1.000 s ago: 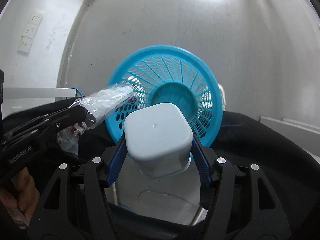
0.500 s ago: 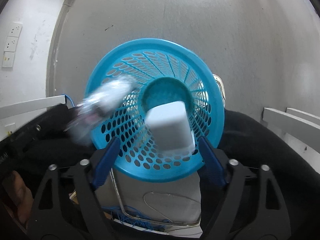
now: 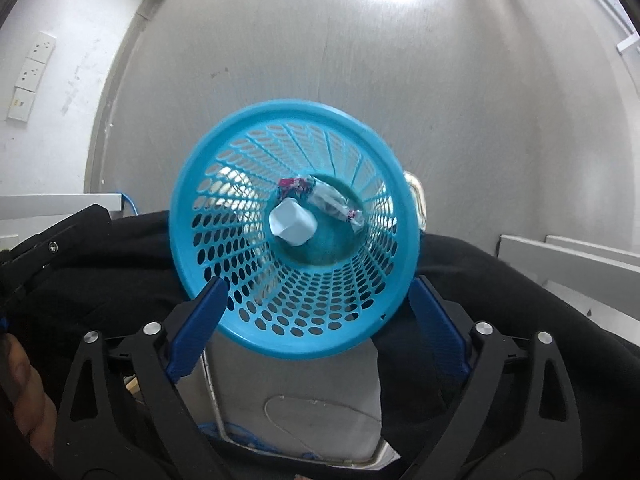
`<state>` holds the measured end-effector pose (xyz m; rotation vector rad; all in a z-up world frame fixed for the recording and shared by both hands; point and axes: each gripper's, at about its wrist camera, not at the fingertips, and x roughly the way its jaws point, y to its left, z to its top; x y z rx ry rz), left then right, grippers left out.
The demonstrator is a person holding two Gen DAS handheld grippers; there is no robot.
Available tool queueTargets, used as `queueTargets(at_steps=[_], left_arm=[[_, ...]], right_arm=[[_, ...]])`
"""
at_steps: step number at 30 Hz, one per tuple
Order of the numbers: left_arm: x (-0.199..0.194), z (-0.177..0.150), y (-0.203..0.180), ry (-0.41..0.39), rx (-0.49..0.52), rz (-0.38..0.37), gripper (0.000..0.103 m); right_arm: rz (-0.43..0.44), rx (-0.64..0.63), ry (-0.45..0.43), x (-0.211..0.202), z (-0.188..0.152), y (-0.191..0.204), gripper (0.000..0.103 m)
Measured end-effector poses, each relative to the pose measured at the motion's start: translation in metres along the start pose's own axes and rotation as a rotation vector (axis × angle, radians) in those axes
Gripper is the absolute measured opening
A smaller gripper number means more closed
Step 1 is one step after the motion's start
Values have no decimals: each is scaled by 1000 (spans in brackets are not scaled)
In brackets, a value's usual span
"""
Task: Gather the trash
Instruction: 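Open the right gripper over the basket while the left gripper releases the wrapper, then raise both grippers back to the trash on the tablecloth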
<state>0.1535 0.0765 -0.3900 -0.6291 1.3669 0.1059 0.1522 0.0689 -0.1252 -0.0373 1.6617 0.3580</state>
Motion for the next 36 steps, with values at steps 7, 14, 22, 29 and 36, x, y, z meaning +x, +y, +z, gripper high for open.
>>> queueTargets(at_steps=[7, 14, 22, 29, 36], left_arm=[[-40, -18, 2, -113, 39, -9, 55], [-82, -42, -16, -215, 165, 84, 73], [-135, -88, -27, -347, 246, 110, 86], [-174, -126, -25, -481, 296, 133, 97], [-219, -151, -14, -552, 281, 78, 97]], right_arm=[[-14, -30, -79, -32, -17, 8, 94], [-39, -143, -209, -79, -47, 23, 94], [101, -177, -290, -134, -84, 18, 94], [74, -223, -416, -186, -141, 14, 94], [85, -238, -615, -257, -183, 12, 94]])
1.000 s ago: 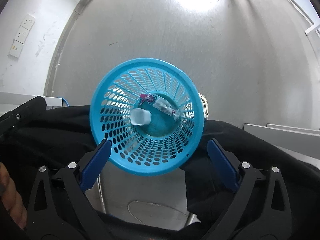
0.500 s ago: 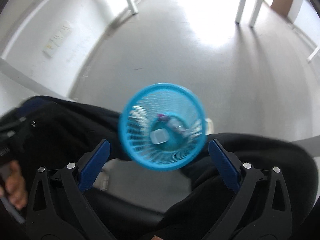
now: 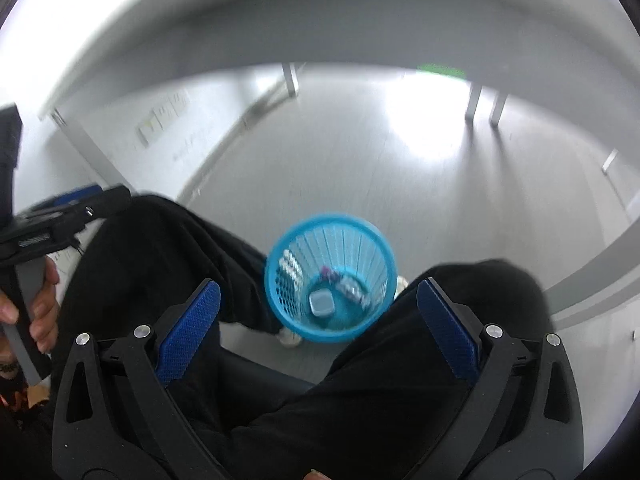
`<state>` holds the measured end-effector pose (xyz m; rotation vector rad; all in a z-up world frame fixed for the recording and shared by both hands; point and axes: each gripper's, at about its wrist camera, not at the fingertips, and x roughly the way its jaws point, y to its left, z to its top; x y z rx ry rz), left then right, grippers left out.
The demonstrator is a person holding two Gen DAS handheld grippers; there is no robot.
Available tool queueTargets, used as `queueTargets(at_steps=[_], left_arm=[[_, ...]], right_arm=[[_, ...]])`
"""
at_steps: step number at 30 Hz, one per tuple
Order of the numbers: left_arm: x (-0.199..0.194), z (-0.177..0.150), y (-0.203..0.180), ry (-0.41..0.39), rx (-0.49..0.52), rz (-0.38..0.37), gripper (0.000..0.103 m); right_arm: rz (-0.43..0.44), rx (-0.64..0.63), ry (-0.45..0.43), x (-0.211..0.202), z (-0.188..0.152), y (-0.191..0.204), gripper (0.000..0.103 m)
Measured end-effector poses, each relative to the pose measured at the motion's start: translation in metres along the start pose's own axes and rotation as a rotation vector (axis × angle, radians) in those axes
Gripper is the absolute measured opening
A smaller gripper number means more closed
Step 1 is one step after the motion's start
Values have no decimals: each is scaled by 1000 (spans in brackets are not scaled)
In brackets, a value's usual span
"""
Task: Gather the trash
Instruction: 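Raise both grippers back to the trash on the tablecloth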
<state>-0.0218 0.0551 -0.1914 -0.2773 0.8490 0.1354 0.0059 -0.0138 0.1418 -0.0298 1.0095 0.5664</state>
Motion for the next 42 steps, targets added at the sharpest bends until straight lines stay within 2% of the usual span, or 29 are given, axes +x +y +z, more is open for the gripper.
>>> queueTargets(at_steps=[4, 10, 14, 18, 21, 25, 28, 30, 33, 38, 40, 42], left_arm=[[-35, 8, -11, -74, 58, -34, 97], [-80, 28, -20, -209, 111, -18, 97], [-97, 48, -23, -255, 115, -1, 97], [-109, 69, -26, -302, 137, 24, 97], [-114, 83, -25, -307, 133, 31, 97], [-108, 101, -16, -294, 89, 4, 97], [-99, 117, -21, -283, 96, -22, 97], [-92, 130, -26, -287, 92, -4, 97], [-79, 143, -38, -283, 132, 32, 96], [-56, 164, -39, -252, 126, -5, 96], [-48, 171, -39, -247, 137, -13, 90], [-39, 176, -41, -230, 152, -9, 90]], right_arm=[[-11, -26, -133, -48, 13, 12, 94], [16, -42, -317, -113, 51, 22, 94], [24, -73, -389, -138, 81, 31, 94], [8, -92, -423, -152, 114, 35, 94], [1, -119, -431, -151, 136, 41, 94], [7, -140, -427, -146, 169, 48, 94], [18, -146, -411, -135, 194, 54, 94], [45, -140, -388, -123, 210, 57, 94], [33, -147, -350, -104, 230, 62, 85], [4, -172, -296, -75, 254, 65, 83], [-1, -165, -275, -65, 263, 63, 79], [-2, -160, -254, -54, 270, 59, 74]])
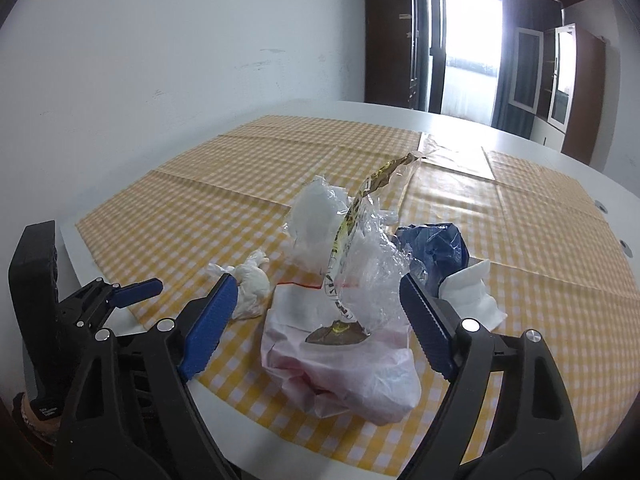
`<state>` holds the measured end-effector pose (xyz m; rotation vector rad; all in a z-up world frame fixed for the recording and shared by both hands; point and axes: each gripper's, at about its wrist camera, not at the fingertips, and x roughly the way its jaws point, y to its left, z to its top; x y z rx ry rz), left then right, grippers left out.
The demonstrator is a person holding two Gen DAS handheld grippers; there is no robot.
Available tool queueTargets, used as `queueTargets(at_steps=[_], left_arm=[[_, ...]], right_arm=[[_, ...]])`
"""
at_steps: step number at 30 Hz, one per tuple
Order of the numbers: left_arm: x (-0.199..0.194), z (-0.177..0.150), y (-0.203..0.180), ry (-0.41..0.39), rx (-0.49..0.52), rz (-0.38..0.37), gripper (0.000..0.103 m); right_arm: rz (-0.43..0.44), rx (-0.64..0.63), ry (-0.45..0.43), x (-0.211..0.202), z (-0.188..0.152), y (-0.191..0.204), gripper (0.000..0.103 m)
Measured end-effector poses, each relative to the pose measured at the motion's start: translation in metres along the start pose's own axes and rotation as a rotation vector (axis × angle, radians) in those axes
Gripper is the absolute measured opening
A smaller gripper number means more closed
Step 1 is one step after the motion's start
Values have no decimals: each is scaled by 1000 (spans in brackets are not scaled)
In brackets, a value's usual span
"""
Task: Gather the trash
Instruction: 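Raise both grippers back to the trash on the tablecloth, then grasp the white tissue with the left gripper while the right gripper grasps the snack wrapper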
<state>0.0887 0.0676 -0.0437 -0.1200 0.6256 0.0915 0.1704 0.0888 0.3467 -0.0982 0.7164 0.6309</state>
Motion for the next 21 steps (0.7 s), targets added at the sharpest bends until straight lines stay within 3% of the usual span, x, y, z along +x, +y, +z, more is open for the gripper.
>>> queueTargets(at_steps=[5, 9, 12, 14, 17, 21], left_arm=[[20, 12, 4, 29, 3, -34, 88], [35, 14, 12, 67, -45, -49, 75], [41, 15, 13, 83, -52, -111, 66], [40, 16, 10, 62, -30, -104, 62], [48, 14, 12, 104, -31, -93, 13], [45, 14, 15, 87, -55, -101, 9]], right_arm=[[2, -17, 46, 22, 9, 3, 63], [-13, -15, 81, 38, 11, 5, 52], [-33, -20, 109, 47, 8, 7, 37], [-32, -18, 106, 49, 8, 9, 29], [-33, -15, 92, 47, 7, 12, 15], [-23, -7, 62, 37, 1, 12, 6]])
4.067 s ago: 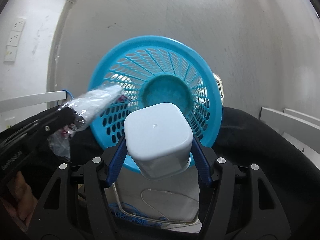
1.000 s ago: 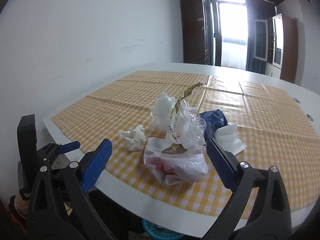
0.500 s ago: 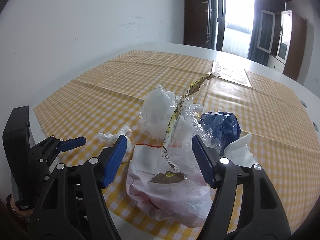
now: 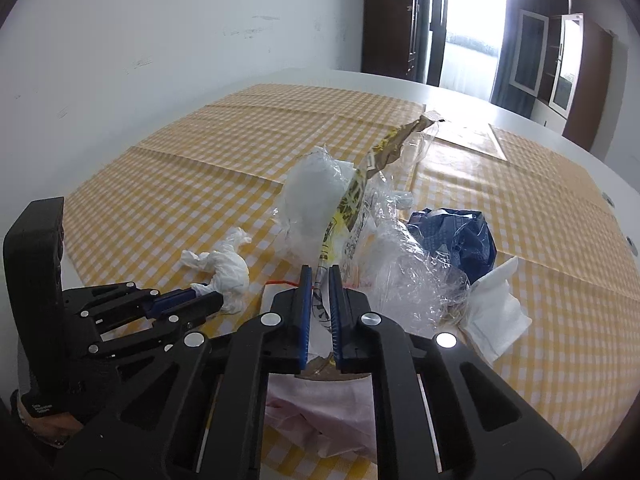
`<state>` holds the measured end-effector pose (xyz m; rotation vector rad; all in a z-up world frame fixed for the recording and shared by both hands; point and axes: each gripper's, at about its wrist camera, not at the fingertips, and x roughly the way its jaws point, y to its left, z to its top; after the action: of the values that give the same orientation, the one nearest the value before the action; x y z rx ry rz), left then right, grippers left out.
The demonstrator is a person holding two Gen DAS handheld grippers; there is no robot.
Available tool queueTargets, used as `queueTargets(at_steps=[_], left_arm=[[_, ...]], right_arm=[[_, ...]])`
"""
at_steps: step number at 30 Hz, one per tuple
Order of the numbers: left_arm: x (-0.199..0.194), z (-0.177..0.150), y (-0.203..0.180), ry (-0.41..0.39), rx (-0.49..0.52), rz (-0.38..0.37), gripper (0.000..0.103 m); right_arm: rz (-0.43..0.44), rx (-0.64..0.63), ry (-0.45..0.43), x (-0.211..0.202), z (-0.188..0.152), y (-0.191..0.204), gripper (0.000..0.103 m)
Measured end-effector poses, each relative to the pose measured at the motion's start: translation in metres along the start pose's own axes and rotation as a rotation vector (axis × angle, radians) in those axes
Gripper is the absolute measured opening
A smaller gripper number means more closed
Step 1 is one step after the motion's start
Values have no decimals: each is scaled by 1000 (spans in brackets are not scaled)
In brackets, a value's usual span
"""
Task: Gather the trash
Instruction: 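Grasp the white tissue with the left gripper while the right gripper grasps the snack wrapper, then carry the tissue and snack wrapper down over the blue wastebasket with both grippers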
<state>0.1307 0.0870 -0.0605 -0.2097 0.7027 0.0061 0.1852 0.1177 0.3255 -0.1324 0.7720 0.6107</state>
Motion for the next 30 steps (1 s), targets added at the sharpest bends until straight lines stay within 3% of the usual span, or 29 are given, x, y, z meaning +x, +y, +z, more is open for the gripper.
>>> queueTargets(at_steps=[6, 13, 21, 30], left_arm=[[-15, 2, 4, -34, -26, -23, 7], [-59, 0, -5, -119, -36, -93, 7], [-98, -30, -25, -168, -61, -168, 7], [-143, -65, -60, -176, 20, -154, 7]], right_arm=[[27, 29, -57, -28, -11, -7, 3], [50, 50, -144, -71, -25, -11, 3], [55, 51, -218, -116, -53, -13, 3], [92, 58, -242, -156, -110, -21, 3]])
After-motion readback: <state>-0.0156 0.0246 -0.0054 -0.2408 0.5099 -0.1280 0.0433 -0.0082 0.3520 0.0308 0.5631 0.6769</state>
